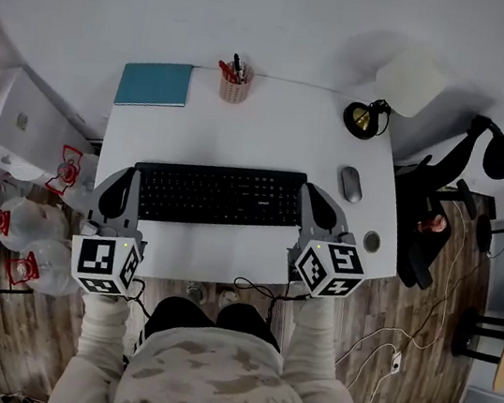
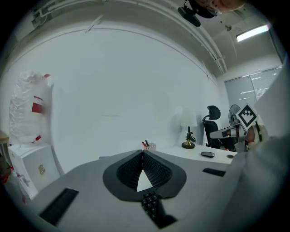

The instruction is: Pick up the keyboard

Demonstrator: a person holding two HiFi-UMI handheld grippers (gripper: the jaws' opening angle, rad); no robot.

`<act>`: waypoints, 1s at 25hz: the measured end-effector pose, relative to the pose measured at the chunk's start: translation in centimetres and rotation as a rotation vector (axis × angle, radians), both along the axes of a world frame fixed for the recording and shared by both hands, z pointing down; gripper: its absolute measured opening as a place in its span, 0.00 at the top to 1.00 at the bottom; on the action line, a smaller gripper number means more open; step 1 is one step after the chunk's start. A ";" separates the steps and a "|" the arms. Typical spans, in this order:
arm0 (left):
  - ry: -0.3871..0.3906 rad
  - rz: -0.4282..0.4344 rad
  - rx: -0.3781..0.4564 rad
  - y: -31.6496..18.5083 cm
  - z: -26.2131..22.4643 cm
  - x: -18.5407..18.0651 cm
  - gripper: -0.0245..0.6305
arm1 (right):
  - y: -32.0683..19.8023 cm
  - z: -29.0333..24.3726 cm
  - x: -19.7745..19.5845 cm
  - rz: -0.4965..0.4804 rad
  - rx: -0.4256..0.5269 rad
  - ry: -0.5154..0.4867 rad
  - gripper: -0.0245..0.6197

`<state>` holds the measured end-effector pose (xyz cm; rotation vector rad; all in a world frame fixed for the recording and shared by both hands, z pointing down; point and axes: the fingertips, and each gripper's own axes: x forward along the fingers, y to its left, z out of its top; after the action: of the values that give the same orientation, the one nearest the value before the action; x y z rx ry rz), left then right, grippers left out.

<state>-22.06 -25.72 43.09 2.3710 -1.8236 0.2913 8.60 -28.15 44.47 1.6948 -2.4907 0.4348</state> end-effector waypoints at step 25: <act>0.075 0.023 -0.367 -1.3 13.2 -3.5 0.70 | -2.6 12.2 2.7 0.065 -0.294 0.061 0.88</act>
<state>-25.61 -26.99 56.24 2.1200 -1.5545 0.4867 11.25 -30.71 56.63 1.6467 -2.2040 0.7050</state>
